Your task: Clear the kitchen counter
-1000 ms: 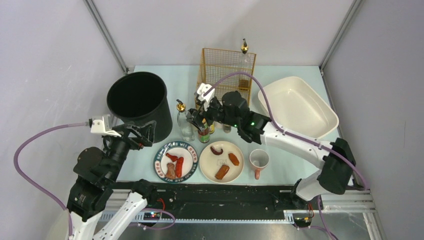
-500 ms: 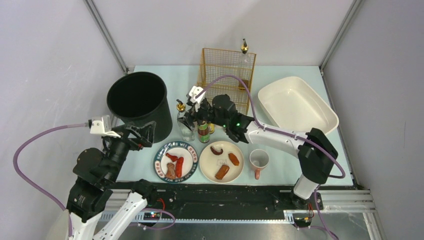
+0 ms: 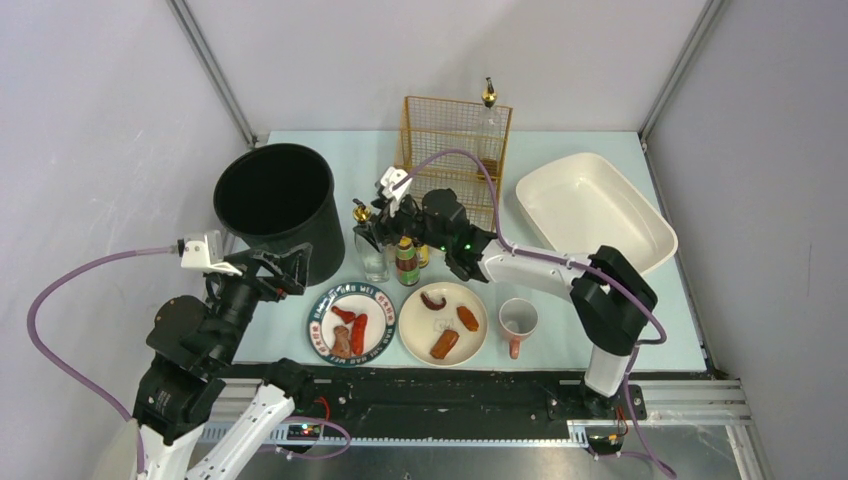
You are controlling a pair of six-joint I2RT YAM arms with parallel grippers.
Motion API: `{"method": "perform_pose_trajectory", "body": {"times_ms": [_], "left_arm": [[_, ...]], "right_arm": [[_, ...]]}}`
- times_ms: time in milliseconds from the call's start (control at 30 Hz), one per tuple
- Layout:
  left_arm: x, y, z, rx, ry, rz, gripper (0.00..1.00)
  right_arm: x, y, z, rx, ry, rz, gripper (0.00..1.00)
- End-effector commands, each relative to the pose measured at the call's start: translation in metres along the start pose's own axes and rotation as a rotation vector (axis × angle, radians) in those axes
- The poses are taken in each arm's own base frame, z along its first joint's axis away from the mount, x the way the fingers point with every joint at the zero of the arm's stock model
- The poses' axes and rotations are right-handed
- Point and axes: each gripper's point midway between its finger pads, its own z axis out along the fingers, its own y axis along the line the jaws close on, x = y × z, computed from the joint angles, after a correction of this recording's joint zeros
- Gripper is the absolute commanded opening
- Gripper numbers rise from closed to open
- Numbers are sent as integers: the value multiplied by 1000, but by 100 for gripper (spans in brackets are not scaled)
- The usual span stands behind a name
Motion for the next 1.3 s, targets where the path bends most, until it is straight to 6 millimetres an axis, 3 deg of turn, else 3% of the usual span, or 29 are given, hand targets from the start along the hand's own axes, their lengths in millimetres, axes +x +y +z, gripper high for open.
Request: {"method": "perform_pose_trajectory", "body": {"times_ms": [0,267,467,700,867,1267], "left_arm": [[-15,-2,-5,4,-33,6,98],[-14,-2,-3,3,-28,12,98],[-14,-2,-3,-1,-29,15,98],[-16,-2,-4,-1,-30,16,98],[-16,-2,-4,-2,-27,12,98],[-14,-1,-1,-10,-21,10,98]], "right_arm": [[-10,-9,5,21,-61,18,71],[-2,-7,12,-1,-47,27,63],[-2,-3,16,-32,-45,24,50],[-14,3,17,-51,-67,2,27],[-25,5,14,-52,-82,-27,0],[-94,13,-8,-25,-219,-85,0]]}}
